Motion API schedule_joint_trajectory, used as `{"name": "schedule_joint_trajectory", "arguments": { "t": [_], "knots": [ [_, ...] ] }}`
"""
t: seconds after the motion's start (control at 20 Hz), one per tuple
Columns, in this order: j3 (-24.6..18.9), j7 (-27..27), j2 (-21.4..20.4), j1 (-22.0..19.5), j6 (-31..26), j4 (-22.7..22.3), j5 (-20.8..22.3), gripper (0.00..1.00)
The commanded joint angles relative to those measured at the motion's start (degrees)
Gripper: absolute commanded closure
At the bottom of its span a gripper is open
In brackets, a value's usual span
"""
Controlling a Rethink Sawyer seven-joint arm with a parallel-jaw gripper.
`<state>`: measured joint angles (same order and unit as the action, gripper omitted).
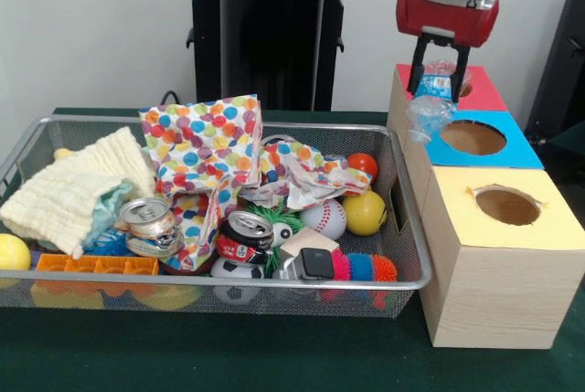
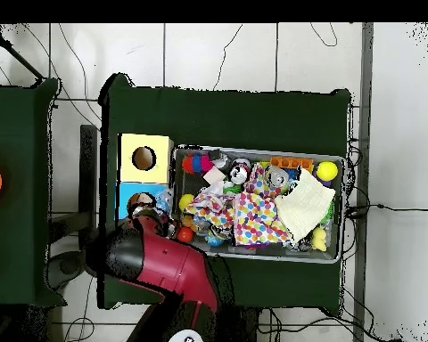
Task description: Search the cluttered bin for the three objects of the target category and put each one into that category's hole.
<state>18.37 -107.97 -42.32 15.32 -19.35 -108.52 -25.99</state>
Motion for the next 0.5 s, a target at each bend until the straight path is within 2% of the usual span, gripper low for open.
{"name": "schedule_joint_trajectory", "arguments": {
  "t": [0.05,0.3,0.5],
  "knots": [
    [-4.43,-17.27,1.88,1.57,2.21,-1.14,-4.42,1.00],
    [-2.51,-18.25,2.51,4.33,1.37,-0.15,-5.60,1.00],
    [-3.09,-17.40,3.22,4.24,2.48,-0.13,-6.49,1.00]
  ]
}}
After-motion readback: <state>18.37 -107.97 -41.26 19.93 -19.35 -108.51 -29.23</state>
